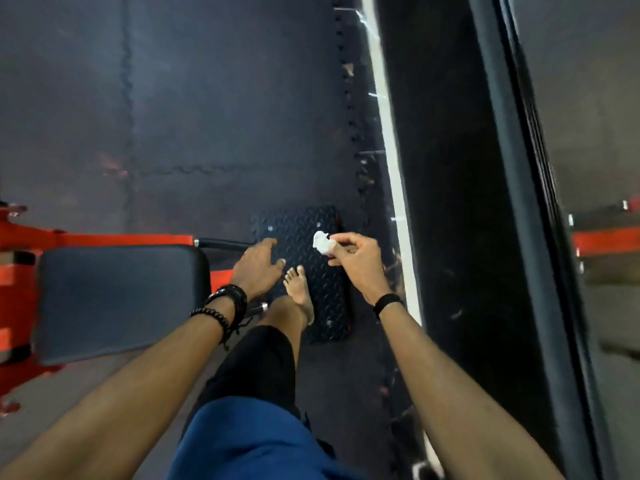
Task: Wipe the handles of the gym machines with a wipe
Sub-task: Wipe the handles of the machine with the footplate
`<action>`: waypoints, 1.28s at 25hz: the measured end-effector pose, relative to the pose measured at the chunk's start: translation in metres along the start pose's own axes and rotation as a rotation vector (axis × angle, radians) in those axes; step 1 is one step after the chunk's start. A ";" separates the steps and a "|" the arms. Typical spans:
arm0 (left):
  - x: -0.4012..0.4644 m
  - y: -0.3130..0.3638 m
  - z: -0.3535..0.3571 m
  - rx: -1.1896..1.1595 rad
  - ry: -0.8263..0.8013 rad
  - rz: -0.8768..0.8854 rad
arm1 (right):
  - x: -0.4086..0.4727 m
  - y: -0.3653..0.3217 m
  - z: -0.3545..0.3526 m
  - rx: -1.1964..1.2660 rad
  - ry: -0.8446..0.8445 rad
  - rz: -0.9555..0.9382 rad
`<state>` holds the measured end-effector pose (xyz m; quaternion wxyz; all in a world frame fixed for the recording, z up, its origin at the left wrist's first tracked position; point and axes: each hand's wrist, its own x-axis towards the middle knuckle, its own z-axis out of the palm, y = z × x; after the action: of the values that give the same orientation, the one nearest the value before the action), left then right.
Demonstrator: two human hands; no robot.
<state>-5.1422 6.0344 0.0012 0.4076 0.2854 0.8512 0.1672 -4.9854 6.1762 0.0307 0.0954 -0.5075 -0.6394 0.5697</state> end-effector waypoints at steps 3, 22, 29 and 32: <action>0.016 0.023 -0.037 -0.054 0.073 -0.112 | 0.060 -0.063 -0.011 -0.168 -0.181 -0.123; 0.099 0.102 -0.111 -0.372 0.689 -0.714 | 0.322 -0.330 0.072 -0.796 -1.009 -0.941; 0.114 0.117 -0.058 -0.677 0.788 -1.079 | 0.328 -0.363 0.180 -0.813 -1.426 -1.199; 0.140 0.106 -0.075 -0.841 0.805 -1.177 | 0.324 -0.368 0.228 -0.880 -1.543 -1.268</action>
<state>-5.2352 6.2004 0.0179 0.1653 -0.4648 0.8087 0.3204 -5.4948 6.3387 0.1105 -0.2449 0.4184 -0.8203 0.3033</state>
